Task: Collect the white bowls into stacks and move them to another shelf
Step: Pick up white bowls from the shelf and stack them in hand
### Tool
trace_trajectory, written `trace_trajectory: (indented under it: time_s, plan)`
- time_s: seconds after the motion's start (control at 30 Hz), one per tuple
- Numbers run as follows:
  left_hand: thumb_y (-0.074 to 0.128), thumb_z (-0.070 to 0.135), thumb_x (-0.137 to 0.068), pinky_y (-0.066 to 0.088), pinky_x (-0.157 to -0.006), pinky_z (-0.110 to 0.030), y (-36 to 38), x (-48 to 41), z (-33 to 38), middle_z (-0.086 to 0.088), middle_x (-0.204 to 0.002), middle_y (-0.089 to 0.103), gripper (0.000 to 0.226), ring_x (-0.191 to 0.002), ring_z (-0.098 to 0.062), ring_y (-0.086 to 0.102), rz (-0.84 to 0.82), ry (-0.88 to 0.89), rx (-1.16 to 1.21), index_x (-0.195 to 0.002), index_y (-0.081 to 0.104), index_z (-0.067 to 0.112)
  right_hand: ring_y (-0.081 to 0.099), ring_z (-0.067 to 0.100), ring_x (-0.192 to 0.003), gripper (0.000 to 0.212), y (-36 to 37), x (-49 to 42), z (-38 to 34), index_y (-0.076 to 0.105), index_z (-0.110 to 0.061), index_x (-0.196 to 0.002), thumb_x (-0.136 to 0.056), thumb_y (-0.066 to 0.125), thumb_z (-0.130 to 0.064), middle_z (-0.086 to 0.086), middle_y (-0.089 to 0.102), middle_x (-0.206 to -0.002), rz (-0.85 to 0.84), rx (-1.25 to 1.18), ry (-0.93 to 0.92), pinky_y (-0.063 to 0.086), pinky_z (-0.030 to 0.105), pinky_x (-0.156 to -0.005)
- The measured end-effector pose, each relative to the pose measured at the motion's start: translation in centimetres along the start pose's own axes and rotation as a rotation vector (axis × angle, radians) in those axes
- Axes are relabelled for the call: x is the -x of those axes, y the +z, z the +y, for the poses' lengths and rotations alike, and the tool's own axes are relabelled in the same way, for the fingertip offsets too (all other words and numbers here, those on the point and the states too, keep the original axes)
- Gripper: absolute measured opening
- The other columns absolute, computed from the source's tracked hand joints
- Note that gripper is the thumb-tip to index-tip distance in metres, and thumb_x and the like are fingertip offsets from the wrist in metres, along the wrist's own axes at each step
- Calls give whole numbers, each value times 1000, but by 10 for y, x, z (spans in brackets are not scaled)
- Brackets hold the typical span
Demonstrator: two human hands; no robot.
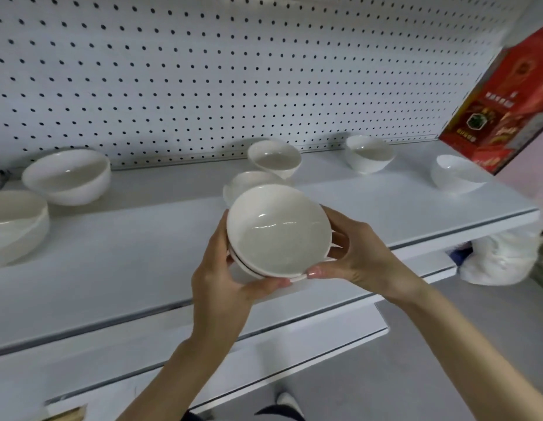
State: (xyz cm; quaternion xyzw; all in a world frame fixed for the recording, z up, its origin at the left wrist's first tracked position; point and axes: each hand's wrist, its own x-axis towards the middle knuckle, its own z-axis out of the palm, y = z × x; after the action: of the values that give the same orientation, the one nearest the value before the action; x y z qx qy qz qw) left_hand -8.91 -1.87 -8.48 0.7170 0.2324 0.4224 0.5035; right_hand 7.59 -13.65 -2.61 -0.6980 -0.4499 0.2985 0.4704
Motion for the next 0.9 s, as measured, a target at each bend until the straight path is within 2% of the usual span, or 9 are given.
trace_trajectory:
  time_s: [0.1, 0.27, 0.37, 0.47, 0.6, 0.73, 0.83, 0.9]
  plan:
    - [76, 73, -47, 46, -93, -13, 36, 3, 8, 19, -130, 58, 114, -119, -1, 55, -20, -11, 29, -142, 42, 21, 65, 14, -107, 85, -33, 13, 9, 53, -41, -126, -52, 92, -30, -7, 67, -116, 22, 27, 12, 54, 26, -89]
    - [88, 51, -49, 48, -100, -25, 93, -2, 3, 11, -134, 57, 110, -122, -7, 52, -66, -96, 23, -144, 39, 22, 66, 10, -101, 78, -80, 16, 30, 52, -43, -120, -53, 88, -24, -6, 67, -112, 39, 54, 59, 54, 21, -83]
    - [85, 42, -47, 48, -95, -19, 117, -8, -1, 18, -130, 57, 104, -120, 0, 51, -78, -154, 72, -141, 41, 31, 65, 6, -98, 76, -99, 8, 47, 53, -43, -118, -59, 88, -12, -9, 67, -111, 24, 50, 76, 53, 17, -80]
    - [90, 49, -45, 45, -89, -10, 134, -15, -5, 29, -124, 55, 101, -115, 10, 50, -49, -178, 67, -133, 41, 42, 65, 4, -98, 75, -115, -4, 62, 54, -44, -118, -61, 87, -8, -10, 67, -112, -22, 39, 73, 52, 16, -79]
    - [88, 54, -44, 43, -87, -6, 151, -24, -9, 31, -120, 57, 93, -112, 11, 52, 32, -180, 31, -125, 42, 50, 65, 6, -100, 75, -132, -26, 76, 54, -39, -123, -63, 87, -9, -12, 67, -112, -92, 55, 60, 53, 18, -83]
    - [83, 41, -45, 40, -81, 0, 163, -34, -10, 30, -116, 55, 86, -105, 20, 51, 89, -176, 13, -121, 42, 47, 64, 9, -102, 76, -143, -45, 85, 54, -32, -129, -64, 87, -10, -11, 67, -114, -135, 63, 40, 54, 23, -86]
    - [86, 33, -49, 42, -82, -2, 171, -38, -15, 24, -119, 57, 87, -105, 18, 52, 109, -180, 16, -125, 45, 38, 64, 11, -102, 75, -148, -56, 92, 55, -33, -127, -63, 87, -10, -10, 67, -114, -153, 61, 17, 54, 24, -86]
    - [87, 27, -51, 44, -80, -3, 176, -38, -19, 24, -118, 57, 85, -105, 17, 53, 122, -186, 15, -124, 45, 39, 64, 11, -103, 76, -151, -61, 96, 55, -33, -128, -63, 88, -11, -10, 67, -115, -172, 60, 24, 54, 24, -86]
